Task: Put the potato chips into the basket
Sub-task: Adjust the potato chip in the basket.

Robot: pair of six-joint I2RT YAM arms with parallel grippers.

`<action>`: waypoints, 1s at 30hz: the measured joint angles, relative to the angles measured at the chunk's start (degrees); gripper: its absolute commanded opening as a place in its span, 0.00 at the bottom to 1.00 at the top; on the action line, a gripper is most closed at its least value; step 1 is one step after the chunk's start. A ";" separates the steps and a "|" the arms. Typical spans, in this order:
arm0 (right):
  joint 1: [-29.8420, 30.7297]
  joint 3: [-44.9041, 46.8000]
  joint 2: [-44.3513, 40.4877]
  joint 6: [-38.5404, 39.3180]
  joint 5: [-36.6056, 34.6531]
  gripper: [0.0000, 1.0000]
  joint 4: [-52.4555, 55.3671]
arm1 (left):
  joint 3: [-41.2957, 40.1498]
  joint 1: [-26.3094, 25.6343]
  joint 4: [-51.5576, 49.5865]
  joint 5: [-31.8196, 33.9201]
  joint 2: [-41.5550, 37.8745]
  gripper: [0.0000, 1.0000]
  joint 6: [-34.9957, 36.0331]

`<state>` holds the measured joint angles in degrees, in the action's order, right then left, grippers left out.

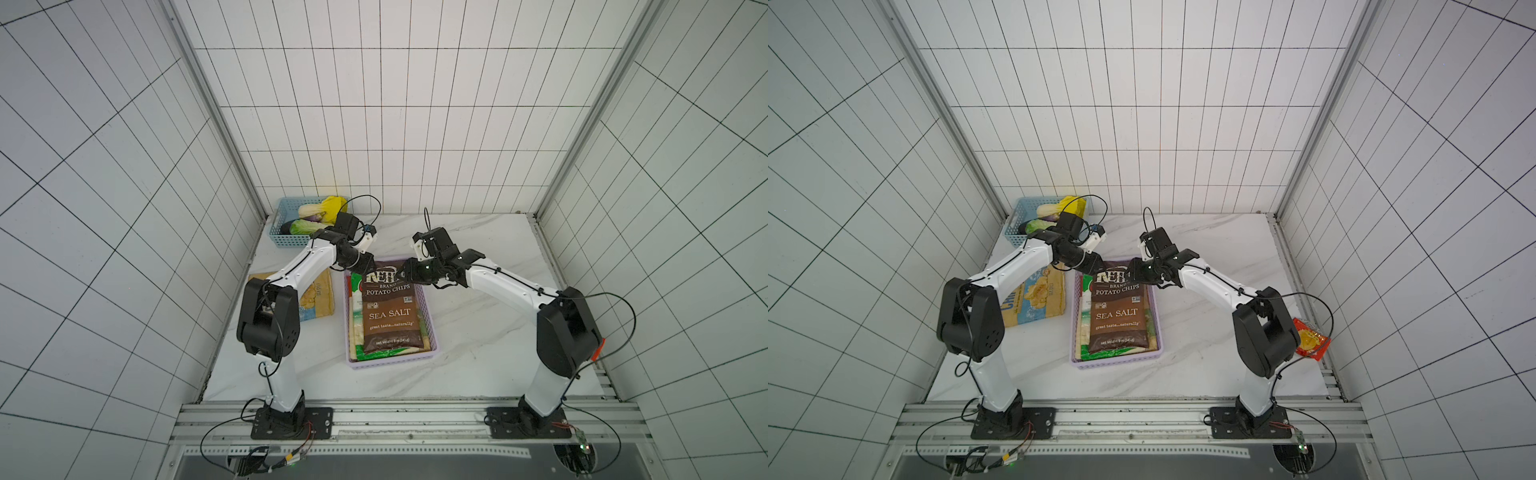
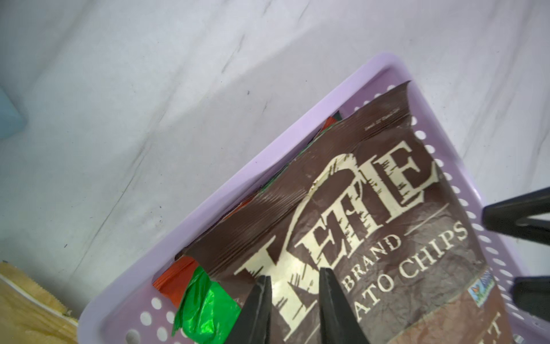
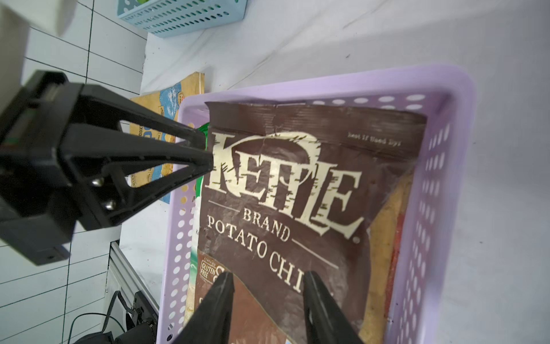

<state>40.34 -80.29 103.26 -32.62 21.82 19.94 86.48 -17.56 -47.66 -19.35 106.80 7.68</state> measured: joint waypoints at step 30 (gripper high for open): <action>-0.68 -0.46 -12.31 3.67 -2.82 0.50 0.76 | -4.52 14.71 -2.91 14.73 -24.13 0.89 1.75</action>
<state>39.66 -80.75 90.96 -28.95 19.00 20.71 81.95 -2.85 -50.57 -4.62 82.67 9.43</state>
